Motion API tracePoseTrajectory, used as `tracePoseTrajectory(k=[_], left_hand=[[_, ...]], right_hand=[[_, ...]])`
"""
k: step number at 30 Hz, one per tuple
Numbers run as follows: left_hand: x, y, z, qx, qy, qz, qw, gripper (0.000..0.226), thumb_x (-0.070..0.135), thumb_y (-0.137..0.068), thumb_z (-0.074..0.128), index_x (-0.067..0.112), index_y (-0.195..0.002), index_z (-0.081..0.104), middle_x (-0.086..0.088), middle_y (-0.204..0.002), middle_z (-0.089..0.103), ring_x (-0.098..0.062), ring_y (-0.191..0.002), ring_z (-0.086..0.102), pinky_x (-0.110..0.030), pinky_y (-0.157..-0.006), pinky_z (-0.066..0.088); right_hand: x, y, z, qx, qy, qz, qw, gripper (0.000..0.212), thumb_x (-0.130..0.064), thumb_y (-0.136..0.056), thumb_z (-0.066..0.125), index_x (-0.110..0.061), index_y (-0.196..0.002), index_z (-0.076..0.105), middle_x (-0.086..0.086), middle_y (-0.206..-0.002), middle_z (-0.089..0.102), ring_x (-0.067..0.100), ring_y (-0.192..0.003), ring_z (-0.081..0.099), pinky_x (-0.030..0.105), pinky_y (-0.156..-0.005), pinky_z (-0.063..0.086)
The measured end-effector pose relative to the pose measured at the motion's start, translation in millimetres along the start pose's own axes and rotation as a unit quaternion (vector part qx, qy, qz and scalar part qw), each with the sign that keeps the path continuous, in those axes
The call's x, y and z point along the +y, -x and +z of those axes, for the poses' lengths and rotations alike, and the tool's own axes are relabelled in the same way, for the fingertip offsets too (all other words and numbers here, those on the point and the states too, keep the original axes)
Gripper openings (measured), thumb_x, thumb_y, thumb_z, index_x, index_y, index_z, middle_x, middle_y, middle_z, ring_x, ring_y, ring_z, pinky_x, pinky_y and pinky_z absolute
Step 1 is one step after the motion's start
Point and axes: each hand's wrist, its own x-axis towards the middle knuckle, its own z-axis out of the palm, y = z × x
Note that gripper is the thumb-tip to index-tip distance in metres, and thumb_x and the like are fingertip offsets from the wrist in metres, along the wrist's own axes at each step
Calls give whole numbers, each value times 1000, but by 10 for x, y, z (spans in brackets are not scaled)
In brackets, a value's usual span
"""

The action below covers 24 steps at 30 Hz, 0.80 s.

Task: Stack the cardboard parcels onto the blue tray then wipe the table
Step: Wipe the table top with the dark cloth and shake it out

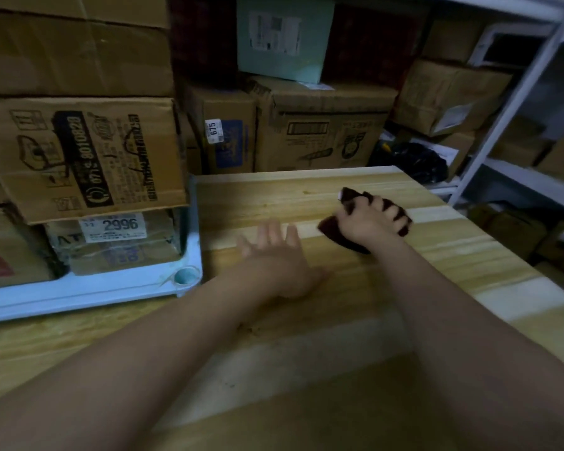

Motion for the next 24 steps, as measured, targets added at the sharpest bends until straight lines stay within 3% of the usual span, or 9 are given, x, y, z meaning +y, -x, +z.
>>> tracePoseTrajectory(k=[3,5,9,12,16,18,20,24], left_hand=[[314,-188,20,13,36,25,999,105,81,-81,33,22,-154,-12,-7,-160,-24,-28,-146,-24,-60,-115,-10],[437,-293,60,-20,45,17,999,116,87,-74,35,19,-153,-18,-8,-159,-27,-28,-144,-28,-60,-113,-14],[494,-400,144,-39,-5,-10,999,129,93,-66,35,14,-149,-24,-12,-154,-36,-31,-141,-35,-64,-110,-16],[535,-456,163,-41,-16,-31,999,130,93,-65,36,14,-148,-27,-11,-153,-37,-32,-141,-35,-66,-108,-17],[556,-561,195,-43,-24,-39,998,120,79,-78,46,16,-146,-29,-11,-152,-40,-33,-140,-36,-68,-107,-18],[537,-566,173,-47,-18,-27,998,121,81,-77,45,15,-147,-29,-11,-151,-41,-33,-139,-37,-68,-107,-17],[516,-537,143,-55,-9,-10,998,125,86,-72,41,15,-147,-28,-11,-150,-41,-33,-138,-38,-67,-108,-16],[497,-515,100,-75,-11,-8,997,129,90,-68,41,15,-146,-30,-10,-151,-42,-33,-138,-39,-65,-109,-16]], right_hand=[[47,185,27,-13,-55,-186,981,60,-57,-93,48,-32,-147,36,-3,-162,20,30,-149,12,49,-122,6],[159,123,30,-14,-40,-237,971,56,-51,-97,47,-33,-149,36,-8,-164,16,25,-151,8,44,-123,6],[243,-243,31,18,-1,-93,995,54,-44,-102,37,-24,-152,32,-2,-166,12,32,-150,11,49,-123,9],[-63,-388,35,12,13,-24,1000,61,-47,-99,43,-15,-150,33,9,-162,18,38,-148,11,54,-122,4],[-365,-613,86,7,18,-195,981,48,-39,-104,35,-26,-150,37,2,-164,19,33,-148,14,49,-123,7],[-357,-782,50,-6,27,-212,977,50,-45,-103,35,-33,-151,35,-2,-165,17,31,-149,16,48,-122,11],[-206,-910,-17,-2,47,-146,988,63,-61,-96,38,-33,-152,32,0,-165,16,35,-149,14,52,-121,13],[300,-1021,-165,-4,15,93,996,97,-76,-85,45,-17,-157,18,10,-166,3,48,-147,3,63,-119,5]])
